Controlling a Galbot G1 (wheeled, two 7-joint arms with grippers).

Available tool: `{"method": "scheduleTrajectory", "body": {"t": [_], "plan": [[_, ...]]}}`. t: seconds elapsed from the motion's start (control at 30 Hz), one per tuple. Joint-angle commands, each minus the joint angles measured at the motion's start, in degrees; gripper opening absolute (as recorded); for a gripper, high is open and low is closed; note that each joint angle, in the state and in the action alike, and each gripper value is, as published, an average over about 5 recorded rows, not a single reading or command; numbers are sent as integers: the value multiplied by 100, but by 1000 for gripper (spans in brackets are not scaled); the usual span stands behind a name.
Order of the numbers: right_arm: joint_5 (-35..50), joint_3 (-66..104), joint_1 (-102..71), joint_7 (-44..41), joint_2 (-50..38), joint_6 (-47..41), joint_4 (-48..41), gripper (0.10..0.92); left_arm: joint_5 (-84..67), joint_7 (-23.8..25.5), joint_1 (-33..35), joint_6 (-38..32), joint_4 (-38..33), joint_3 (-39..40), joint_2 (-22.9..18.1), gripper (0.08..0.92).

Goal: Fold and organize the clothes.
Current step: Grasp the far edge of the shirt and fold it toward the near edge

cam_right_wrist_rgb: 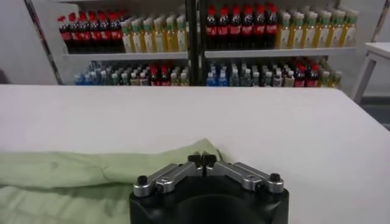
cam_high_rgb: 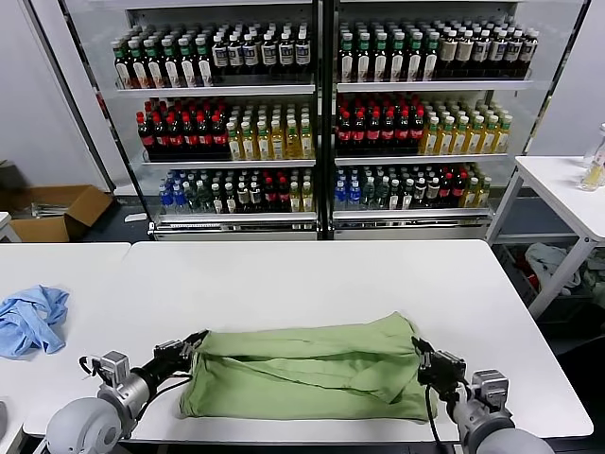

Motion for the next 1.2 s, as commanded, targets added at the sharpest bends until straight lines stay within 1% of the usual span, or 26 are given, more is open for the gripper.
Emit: {"method": "scheduleTrajectory", "body": {"t": [0.03, 0.3, 0.67, 0.77, 0.83, 0.9, 0.93, 1.03, 1.1, 1.2], "plan": [[-334, -119, -245, -31, 60, 56, -68, 106, 268, 204, 115, 374, -48, -86, 21, 83], [-377, -18, -223, -23, 37, 106, -121, 106, 82, 176, 103, 559, -55, -282, 60, 83], [-589, -69, -270, -22, 51, 208, -287, 106, 230, 181, 180, 680, -141, -403, 3, 83], [-607, -89, -335, -56, 56, 266, -189, 107, 377, 105, 243, 738, -273, -426, -40, 85], [-618, -78, -374, -74, 58, 305, -82, 131, 413, -8, 291, 721, -380, -439, -92, 106], [-636, -35, -403, -79, 56, 331, 30, 173, 398, -238, 331, 625, -510, -454, -161, 153], [-646, 0, -418, -81, 53, 345, 92, 206, 377, -372, 348, 548, -578, -456, -197, 178], [-685, 111, -465, -86, 50, 379, 261, 293, 238, -1029, 361, 229, -812, -406, -335, 265], [-725, 160, -489, -95, 57, 397, 345, 345, 134, -1656, 339, 70, -996, -307, -450, 326], [-766, 185, -508, -103, 68, 412, 405, 432, 73, -2745, 368, 1, -1249, -102, -627, 412]]}}
